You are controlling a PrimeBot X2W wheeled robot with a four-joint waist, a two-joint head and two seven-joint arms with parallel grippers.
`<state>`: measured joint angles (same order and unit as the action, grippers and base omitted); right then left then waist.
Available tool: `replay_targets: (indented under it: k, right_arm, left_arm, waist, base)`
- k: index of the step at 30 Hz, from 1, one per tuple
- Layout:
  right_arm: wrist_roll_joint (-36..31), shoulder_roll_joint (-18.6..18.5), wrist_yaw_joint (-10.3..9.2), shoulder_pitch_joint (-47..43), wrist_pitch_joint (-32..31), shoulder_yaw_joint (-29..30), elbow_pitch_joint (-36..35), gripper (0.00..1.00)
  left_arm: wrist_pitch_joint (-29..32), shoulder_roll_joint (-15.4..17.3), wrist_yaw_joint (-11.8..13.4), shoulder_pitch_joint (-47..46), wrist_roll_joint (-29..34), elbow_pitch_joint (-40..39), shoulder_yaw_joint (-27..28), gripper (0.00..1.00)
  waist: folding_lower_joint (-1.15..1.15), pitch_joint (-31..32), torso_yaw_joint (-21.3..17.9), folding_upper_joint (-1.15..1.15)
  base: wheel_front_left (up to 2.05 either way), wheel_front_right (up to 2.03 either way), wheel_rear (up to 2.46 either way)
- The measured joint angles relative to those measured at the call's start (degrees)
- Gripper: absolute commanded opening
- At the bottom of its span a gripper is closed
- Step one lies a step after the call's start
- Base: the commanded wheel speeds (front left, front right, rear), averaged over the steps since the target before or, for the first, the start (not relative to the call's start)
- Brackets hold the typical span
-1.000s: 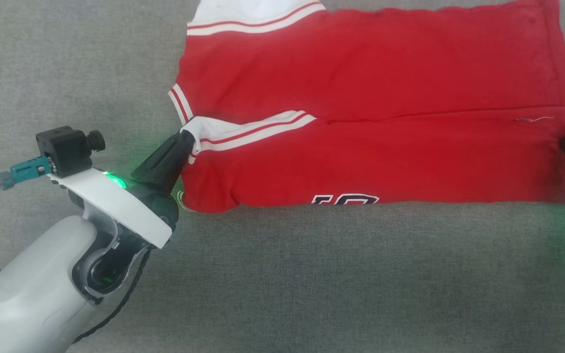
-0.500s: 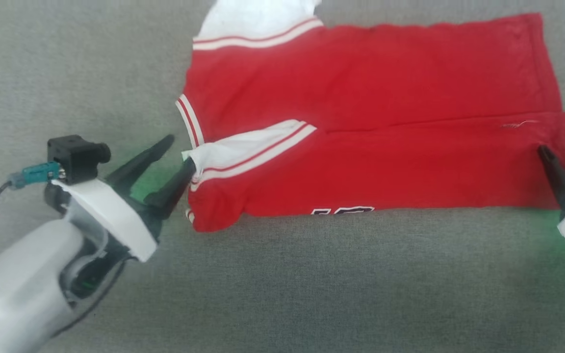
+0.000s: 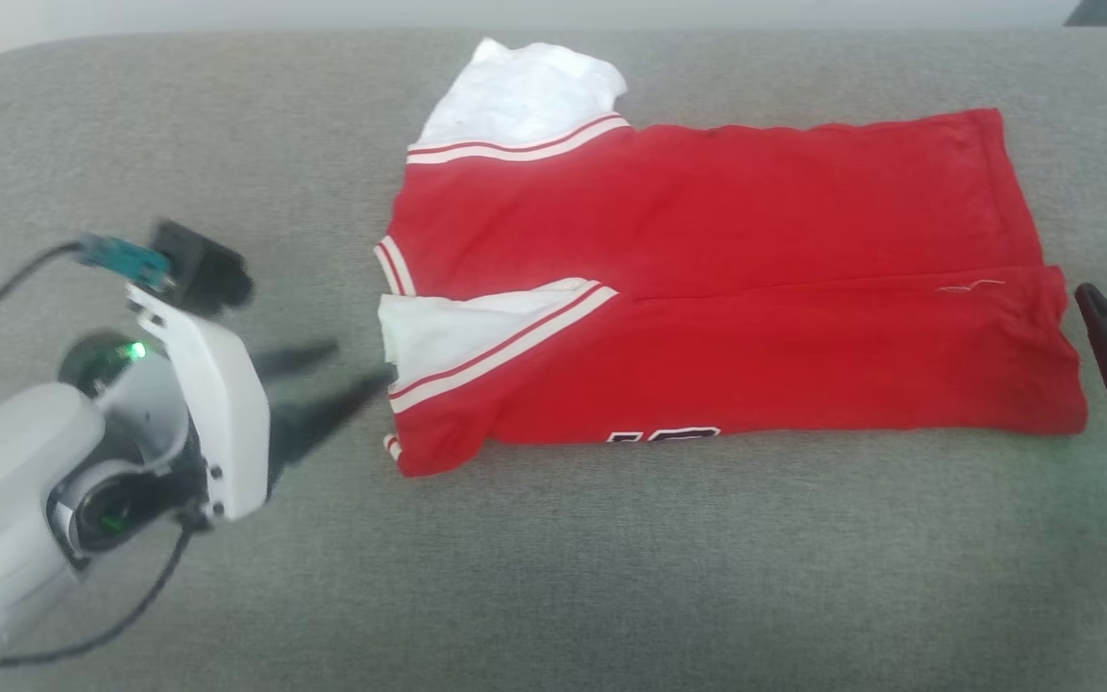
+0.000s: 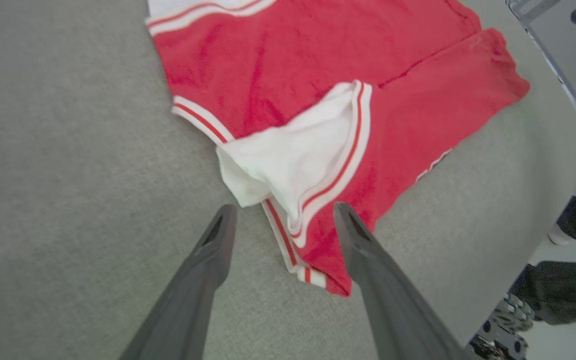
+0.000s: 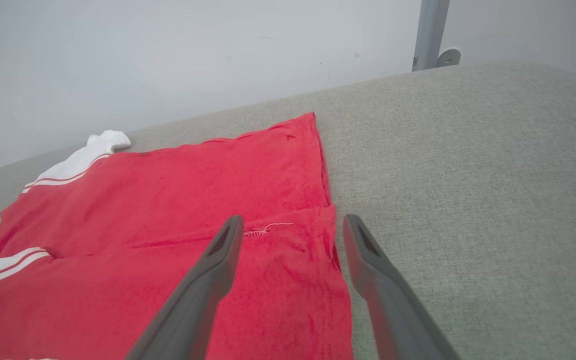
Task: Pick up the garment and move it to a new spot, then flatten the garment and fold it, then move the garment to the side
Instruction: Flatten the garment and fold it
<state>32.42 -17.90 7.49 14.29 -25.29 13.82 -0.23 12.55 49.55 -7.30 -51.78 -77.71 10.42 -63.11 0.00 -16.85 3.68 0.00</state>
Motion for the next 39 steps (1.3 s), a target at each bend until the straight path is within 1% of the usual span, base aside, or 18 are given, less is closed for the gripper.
replay_targets:
  k: [3, 5, 7, 9, 11, 13, 16, 18, 19, 20, 22, 23, 26, 29, 33, 35, 39]
  right_arm:
    - [0.1, 0.4, 0.0, 0.0, 0.0, -0.3, -0.9, 1.0]
    - [0.1, 0.8, 0.0, -0.2, 0.0, -0.3, -1.2, 1.0]
    - [0.0, 1.2, 0.0, -0.3, -0.4, -0.2, -1.5, 1.0]
    - [-0.1, 1.3, 0.0, -0.3, -0.4, -0.1, -1.6, 1.0]
    - [-0.1, 1.3, 0.0, -0.1, -0.4, 0.0, -1.7, 1.0]
    - [-0.1, 1.5, 0.0, 0.2, -0.3, -0.1, -1.9, 1.0]
    - [-0.1, 1.6, 0.0, 0.5, 0.0, -0.4, -1.9, 1.0]
    - [-0.1, 1.7, 0.0, 0.7, 0.0, -0.5, -2.1, 1.0]
    - [-0.2, 1.7, 0.0, 0.9, 0.0, -0.5, -2.2, 1.0]
    - [-0.2, 1.6, 0.0, 1.0, -0.4, -0.5, -2.2, 1.0]
    - [-0.2, 1.1, 0.0, 1.4, -1.1, -1.0, -2.2, 1.0]
    - [-0.3, 0.5, -0.01, 1.6, -1.8, -1.6, -2.2, 1.0]
    - [-2.6, -2.9, 0.0, 1.8, -5.6, -5.2, -2.5, 1.0]
    - [-2.7, -7.2, 0.0, 1.9, -12.0, -9.9, -2.5, 1.0]
    - [-0.7, -10.9, 0.01, 4.3, -20.8, -13.2, -2.5, 1.0]
    - [-0.2, -11.9, 0.01, 6.3, -24.3, -13.4, -2.1, 1.0]
    - [-0.1, -11.8, 0.01, 8.4, -32.5, -14.0, 0.2, 1.0]
  left_arm:
    - [6.0, 0.7, 1.0, 0.3, -2.1, -1.6, -1.9, 1.0]
    - [8.2, 0.9, 1.0, 1.2, -3.2, -2.0, -2.9, 1.0]
    - [8.9, 0.5, 1.0, 2.0, -4.9, -1.7, -3.0, 1.0]
    - [9.2, 0.3, 1.4, 2.2, -5.2, -0.5, -3.0, 1.0]
    - [9.3, 0.0, 1.5, 2.2, -5.4, 1.4, -3.1, 1.0]
    - [9.5, -0.6, 1.5, 2.3, -6.7, 3.6, -2.7, 1.0]
    - [10.8, -1.0, 0.9, 2.1, -7.6, 6.0, -2.6, 1.0]
    - [12.3, -1.2, 0.4, 2.1, -10.2, 6.5, -2.2, 1.0]
    - [13.1, -1.2, 0.3, 2.2, -12.0, 6.5, -1.7, 0.76]
    - [13.9, -1.2, 0.2, 2.2, -13.2, 6.4, -1.3, 0.46]
    - [14.6, -0.9, 0.0, 2.1, -13.8, 6.0, -1.1, 0.0]
    - [14.6, -0.8, 0.0, 2.1, -13.8, 6.0, -1.1, 0.0]
    - [14.7, -1.2, 0.0, 2.2, -14.1, 5.2, -1.0, 0.0]
    - [14.8, -2.1, -0.1, 2.3, -14.1, 3.7, -1.1, 0.0]
    - [14.3, -2.5, -0.1, 2.2, -13.6, 2.5, -0.7, 0.0]
    - [14.0, -2.6, -0.2, 2.1, -13.3, 2.3, -0.6, 0.0]
    - [14.0, -3.3, -0.3, 1.5, -12.2, 1.8, -0.5, 0.0]
  waist:
    - [0.0, -0.2, -0.9, 0.0]
    - [0.0, -0.7, -1.5, 0.0]
    - [0.0, -1.4, -2.1, 0.0]
    - [0.0, -2.1, -2.8, 0.0]
    - [0.0, -3.0, -3.5, 0.0]
    - [0.0, -3.8, -4.3, 0.0]
    - [0.0, -5.0, -5.5, 0.0]
    - [0.0, -5.6, -6.2, 0.0]
    - [0.0, -5.8, -6.4, 0.0]
    - [0.0, -6.0, -6.6, 0.0]
    - [0.0, -6.3, -6.9, 0.0]
    - [0.0, -6.3, -6.9, 0.0]
    - [0.0, -6.5, -6.9, 0.0]
    - [0.0, -6.8, -6.6, 0.0]
    - [0.0, -7.3, -6.0, 0.0]
    - [0.0, -7.7, -5.6, 0.0]
    - [0.0, -8.5, -4.7, 0.0]
  base:
    - [0.0, 0.0, 0.0]
    - [0.0, 0.0, 0.0]
    - [0.0, 0.0, 0.0]
    - [0.0, 0.0, 0.0]
    - [0.0, 0.0, 0.0]
    - [0.0, 0.0, 0.0]
    - [0.0, 0.0, 0.0]
    - [0.0, 0.0, 0.0]
    - [0.0, 0.0, 0.0]
    - [0.0, 0.0, 0.0]
    - [0.0, 0.0, 0.0]
    - [0.0, 0.0, 0.0]
    - [0.0, 0.0, 0.0]
    - [0.0, 0.0, 0.0]
    - [0.0, 0.0, 0.0]
    - [0.0, 0.0, 0.0]
    - [0.0, 0.0, 0.0]
